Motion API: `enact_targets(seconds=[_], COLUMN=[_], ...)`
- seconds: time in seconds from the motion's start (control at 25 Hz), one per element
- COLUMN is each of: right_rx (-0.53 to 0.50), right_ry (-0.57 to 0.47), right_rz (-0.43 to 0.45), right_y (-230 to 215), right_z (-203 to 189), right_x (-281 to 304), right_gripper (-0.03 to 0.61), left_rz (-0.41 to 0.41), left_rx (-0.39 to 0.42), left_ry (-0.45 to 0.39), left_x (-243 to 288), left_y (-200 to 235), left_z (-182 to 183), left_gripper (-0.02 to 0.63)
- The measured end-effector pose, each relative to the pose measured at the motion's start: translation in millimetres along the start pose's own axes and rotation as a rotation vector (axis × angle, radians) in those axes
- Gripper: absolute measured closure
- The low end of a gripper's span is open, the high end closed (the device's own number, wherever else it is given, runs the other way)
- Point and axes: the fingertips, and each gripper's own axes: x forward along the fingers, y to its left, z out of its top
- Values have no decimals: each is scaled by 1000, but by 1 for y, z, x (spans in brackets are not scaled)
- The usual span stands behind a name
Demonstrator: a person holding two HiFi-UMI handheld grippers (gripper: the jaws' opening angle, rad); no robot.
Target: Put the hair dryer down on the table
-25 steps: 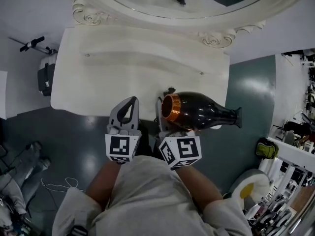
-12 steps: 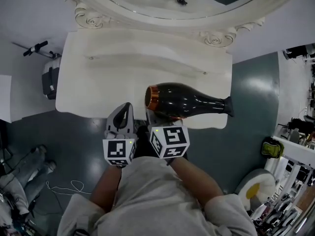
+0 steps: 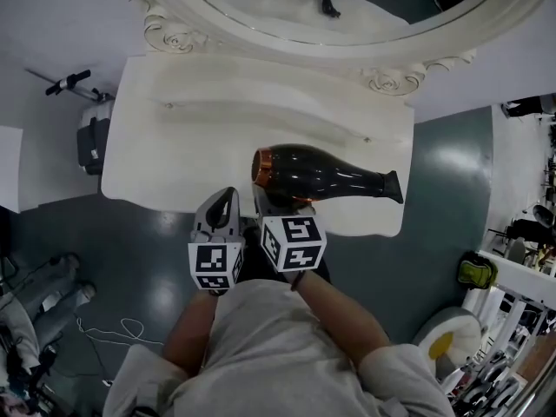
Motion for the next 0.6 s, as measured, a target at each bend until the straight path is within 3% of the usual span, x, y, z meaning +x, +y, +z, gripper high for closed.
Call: enact_targets(seconds=[0.6], right_rx=[90], right_ry=[82], right_rz=[10], right_y=[-10], right_z=[-20], right_x=[35], right_gripper=[446], left_rz=[-2], left_rx=[-4], left_ry=[56], left_x=[21], left_y=[19], left_z=[-12], left_gripper=[606])
